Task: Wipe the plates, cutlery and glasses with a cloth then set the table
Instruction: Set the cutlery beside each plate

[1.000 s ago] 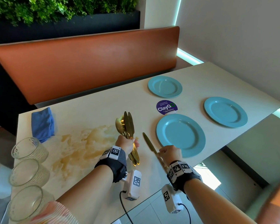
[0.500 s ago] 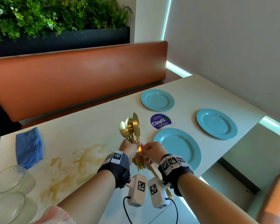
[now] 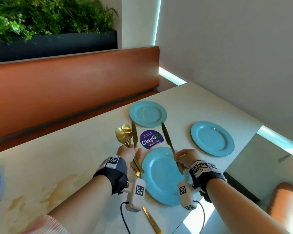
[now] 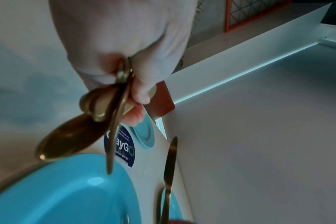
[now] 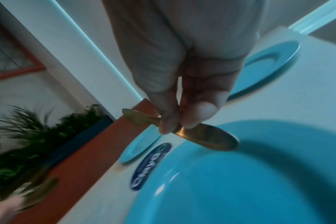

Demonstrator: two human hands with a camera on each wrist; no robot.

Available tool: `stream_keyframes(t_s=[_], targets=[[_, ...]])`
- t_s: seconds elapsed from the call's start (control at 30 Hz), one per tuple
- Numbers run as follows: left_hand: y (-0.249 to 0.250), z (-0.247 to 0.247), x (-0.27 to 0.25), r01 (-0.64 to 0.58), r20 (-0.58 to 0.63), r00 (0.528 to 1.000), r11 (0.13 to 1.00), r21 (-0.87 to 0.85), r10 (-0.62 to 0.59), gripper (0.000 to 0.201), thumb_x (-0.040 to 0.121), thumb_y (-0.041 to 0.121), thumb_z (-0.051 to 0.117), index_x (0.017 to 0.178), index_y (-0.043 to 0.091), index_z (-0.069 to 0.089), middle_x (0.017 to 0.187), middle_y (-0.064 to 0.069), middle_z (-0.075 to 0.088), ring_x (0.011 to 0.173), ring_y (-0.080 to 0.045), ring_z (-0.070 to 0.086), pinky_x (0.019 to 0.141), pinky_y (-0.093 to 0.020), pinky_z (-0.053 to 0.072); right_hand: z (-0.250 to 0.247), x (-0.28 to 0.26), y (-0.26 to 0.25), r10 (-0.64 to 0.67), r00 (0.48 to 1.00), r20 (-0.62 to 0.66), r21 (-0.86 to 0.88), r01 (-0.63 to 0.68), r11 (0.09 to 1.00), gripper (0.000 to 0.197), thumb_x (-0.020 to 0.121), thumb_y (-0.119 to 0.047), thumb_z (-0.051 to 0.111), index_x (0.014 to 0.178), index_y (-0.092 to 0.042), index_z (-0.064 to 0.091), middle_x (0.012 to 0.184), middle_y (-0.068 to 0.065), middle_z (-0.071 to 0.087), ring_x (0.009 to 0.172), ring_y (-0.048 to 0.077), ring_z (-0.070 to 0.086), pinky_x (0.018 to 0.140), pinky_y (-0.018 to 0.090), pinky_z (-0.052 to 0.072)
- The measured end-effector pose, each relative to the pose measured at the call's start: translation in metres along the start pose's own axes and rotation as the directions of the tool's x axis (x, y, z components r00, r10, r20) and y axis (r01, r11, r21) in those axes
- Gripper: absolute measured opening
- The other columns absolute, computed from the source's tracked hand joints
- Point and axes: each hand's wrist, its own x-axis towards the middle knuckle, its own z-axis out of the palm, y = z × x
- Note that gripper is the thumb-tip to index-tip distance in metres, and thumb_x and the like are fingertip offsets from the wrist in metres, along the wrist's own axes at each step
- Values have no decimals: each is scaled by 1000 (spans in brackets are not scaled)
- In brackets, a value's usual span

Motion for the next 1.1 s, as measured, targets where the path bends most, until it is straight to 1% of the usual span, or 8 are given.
stream_keyframes(t_s=[0.13,0.2,0.27,0.4,0.47,0.53,0.83,1.1], targets=[[21,26,19,24,-8,1000,994,-111,-25,15,93,6,54,80,2,58,73,-13,66,58,-21,61,63,-32,56,-42,41,29,66,996,-61,-166,-75,983,26,80,-14,70,59,-27,59,86,4,70,70,18,60,78,30,56],[26,37,27,17,1,1000,992,-127,-17,21,94,4,52,73,2,56,58,-9,64,52,-19,58,68,-34,53,-53,55,41,85,991,-99,-188,-103,977,28,78,-17,71,57,-30,58,93,0,71,78,17,61,87,30,55],[30,53,35,-5,-8,1000,995,-100,5,25,95,6,53,70,3,57,51,-6,64,52,-21,59,72,-35,54,-62,71,53,103,991,-83,-213,-119,970,27,77,-15,73,56,-27,61,78,-1,69,73,18,60,86,32,56],[30,75,47,22,-4,1000,994,-107,-22,21,95,5,52,75,1,56,67,-11,62,41,-17,60,47,-25,55,-64,89,68,106,992,-63,-235,-118,965,28,76,-7,71,54,-24,62,70,1,65,73,21,60,69,28,54],[27,89,54,22,-2,1000,994,-108,-22,23,95,4,53,73,1,57,60,-9,64,52,-21,59,63,-34,57,-66,98,75,109,991,-71,-237,-123,964,30,77,-4,67,55,-24,62,74,5,66,73,23,60,60,27,51],[25,98,59,18,-16,1000,996,-86,-19,21,94,5,54,73,2,57,49,-4,64,51,-20,59,69,-36,55,-68,104,78,118,990,-71,-246,-132,960,30,76,-8,70,55,-28,61,73,3,66,73,24,62,65,29,55],[25,120,61,61,17,998,990,-126,-59,19,97,4,49,78,4,52,72,-11,59,59,-17,56,41,-21,53,-73,112,87,123,988,-90,-232,-140,963,24,71,-14,76,55,-26,62,79,5,73,81,24,69,72,29,58],[22,127,57,61,20,998,991,-117,-59,18,97,4,48,80,1,54,73,-12,60,60,-19,57,65,-32,53,-76,114,92,113,986,-125,-203,-137,970,15,74,-5,70,67,-18,71,79,10,74,78,26,69,69,29,58]])
